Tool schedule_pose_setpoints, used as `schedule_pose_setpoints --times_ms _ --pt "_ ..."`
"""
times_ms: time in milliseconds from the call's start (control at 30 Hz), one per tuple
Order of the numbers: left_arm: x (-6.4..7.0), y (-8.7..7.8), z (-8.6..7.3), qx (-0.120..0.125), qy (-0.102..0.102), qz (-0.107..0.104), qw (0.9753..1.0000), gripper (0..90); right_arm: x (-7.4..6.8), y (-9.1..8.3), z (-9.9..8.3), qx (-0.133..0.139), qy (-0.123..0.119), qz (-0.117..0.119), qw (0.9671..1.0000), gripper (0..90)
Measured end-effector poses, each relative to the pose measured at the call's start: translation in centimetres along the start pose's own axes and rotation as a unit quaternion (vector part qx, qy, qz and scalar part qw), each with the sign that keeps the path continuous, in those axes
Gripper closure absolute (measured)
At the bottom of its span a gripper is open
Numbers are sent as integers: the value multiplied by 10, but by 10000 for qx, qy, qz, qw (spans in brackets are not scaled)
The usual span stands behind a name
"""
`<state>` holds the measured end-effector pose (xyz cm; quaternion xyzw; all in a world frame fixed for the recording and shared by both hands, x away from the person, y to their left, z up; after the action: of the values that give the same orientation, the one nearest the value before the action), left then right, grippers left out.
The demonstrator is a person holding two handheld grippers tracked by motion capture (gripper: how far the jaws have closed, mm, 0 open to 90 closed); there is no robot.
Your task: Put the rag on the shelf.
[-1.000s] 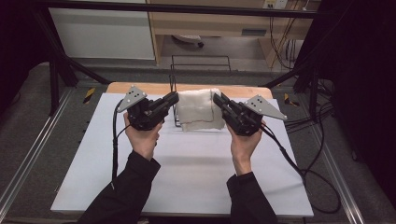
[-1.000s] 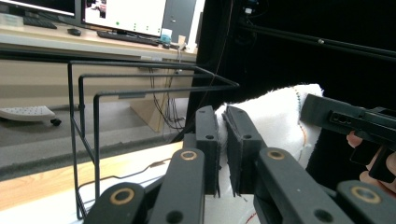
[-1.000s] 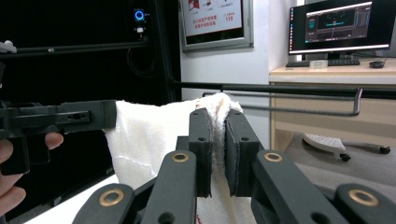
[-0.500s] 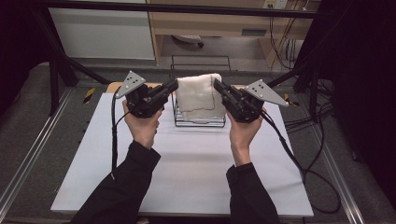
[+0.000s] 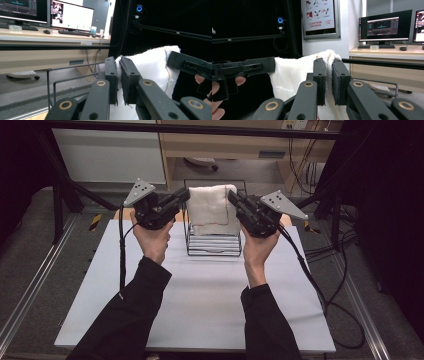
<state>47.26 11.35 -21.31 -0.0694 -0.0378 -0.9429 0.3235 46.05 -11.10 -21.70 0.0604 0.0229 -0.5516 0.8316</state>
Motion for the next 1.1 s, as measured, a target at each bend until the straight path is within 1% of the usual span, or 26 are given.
schedule_pose_setpoints --times_ms 200,433,600,767,900,1100 --pt "-4 5 10 -8 117 37 9999 836 2 10 8 23 13 -55 10000 829" --pt "-12 10 20 44 109 77 9999 836 2 22 18 49 -37 -123 9999 829" --pt "-17 12 27 58 80 90 9999 836 1 28 23 53 -61 -128 9999 829" --pt "-20 14 35 53 116 106 9999 836 1 33 29 88 -14 -108 9999 829" --pt "-22 17 42 85 137 126 9998 836 1 36 33 149 -33 -123 9998 829" --pt "-24 21 52 58 222 178 9996 836 3 43 37 174 23 -134 9998 829"
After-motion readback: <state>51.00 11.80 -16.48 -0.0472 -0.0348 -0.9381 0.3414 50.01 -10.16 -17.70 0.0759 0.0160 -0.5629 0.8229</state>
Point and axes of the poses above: each handheld gripper's, and its own axes: y roughly forward along the jaws, z roughly out of its top, x roughly to its right, the point moved 4 cm from there along y, roughly forward along the jaws, and after that the axes turned 12 degrees about -z, right-handed, at the moved point
